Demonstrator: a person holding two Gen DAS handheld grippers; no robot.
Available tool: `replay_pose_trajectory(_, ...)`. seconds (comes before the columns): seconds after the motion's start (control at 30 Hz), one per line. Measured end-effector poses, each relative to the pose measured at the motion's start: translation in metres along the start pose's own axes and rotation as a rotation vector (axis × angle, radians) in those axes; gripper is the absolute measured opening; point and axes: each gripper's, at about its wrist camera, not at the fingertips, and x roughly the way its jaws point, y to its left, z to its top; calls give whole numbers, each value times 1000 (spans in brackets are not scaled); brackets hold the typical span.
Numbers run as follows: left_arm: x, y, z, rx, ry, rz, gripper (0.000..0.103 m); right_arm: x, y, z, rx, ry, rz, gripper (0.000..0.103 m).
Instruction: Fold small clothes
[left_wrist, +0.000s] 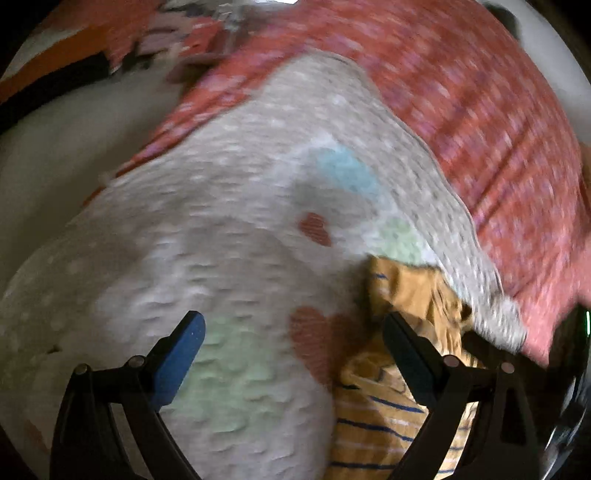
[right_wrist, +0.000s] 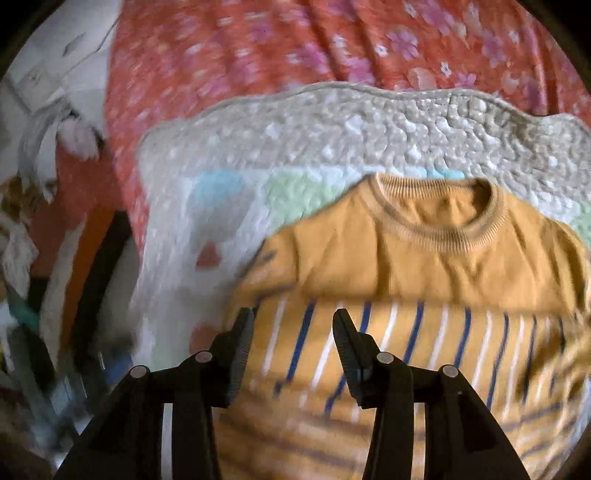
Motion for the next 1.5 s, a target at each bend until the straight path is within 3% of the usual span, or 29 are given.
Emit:
replay_pose_trajectory(0.1,14,-34,-8,115,10,-10,96,46,5,20,4,106,60,49)
replay_pose_trajectory(0.2,35,-50,-16,160,81,-32,76,86,15,25,-40,230,92,49)
replay_pose_trajectory(0.27,57,-52,-22,150,166,-47,62,107,23,24,-89,304,68,46)
replay_pose_trajectory(0.3,67,-50,-24,138,209,-45,52,111,28,23,-118,333,65,20)
replay_pose_trajectory(0.33,78,-46,-27,116,259,-41,45,111,30,23,-133,344,68,3)
replay_pose_trajectory(0.47,82,-44,-27,102,256,-49,45,77,41,45,-215,198,-1,2)
replay_pose_trajectory(0.57,82,-51,-31,147,239,-7,45,54,51,58,-316,11,-194,0)
replay_pose_trajectory(0.6,82,-55,-33,170,232,12,45,51,52,59,-327,-18,-222,0)
replay_pose_trajectory(0.67,82,-59,-36,201,225,34,45,51,43,59,-294,16,-161,1)
replay_pose_trajectory(0.73,84,-62,-36,208,226,40,45,57,23,54,-210,125,-18,2)
replay_pose_trajectory(0.8,84,-59,-34,193,232,35,45,71,8,46,-134,224,70,6)
replay_pose_trajectory(0.9,84,-56,-32,176,237,24,45,89,-3,32,-75,300,62,27)
replay_pose_trajectory(0.93,84,-55,-32,175,237,24,45,98,-4,23,-51,347,84,29)
replay_pose_trajectory(1.0,84,-55,-33,177,238,25,45,104,-2,16,-21,385,130,29)
replay_pose_trajectory(1.03,82,-53,-32,178,239,25,45,102,2,13,-33,385,134,14)
replay_pose_trajectory(1.07,82,-53,-32,179,239,26,45,97,6,14,-62,370,104,6)
replay_pose_trajectory(1.2,82,-53,-32,183,240,28,45,58,33,42,-263,94,-189,6)
replay_pose_trajectory(1.27,83,-55,-33,185,238,24,48,53,44,45,-345,16,-301,6)
replay_pose_trajectory(1.33,84,-56,-33,186,239,24,49,47,43,44,-344,-7,-339,6)
replay_pose_trajectory(1.4,85,-57,-32,193,241,29,49,29,20,48,-268,-25,-289,7)
replay_pose_trajectory(1.5,84,-58,-33,191,246,31,49,-14,-44,46,-58,-43,-264,26)
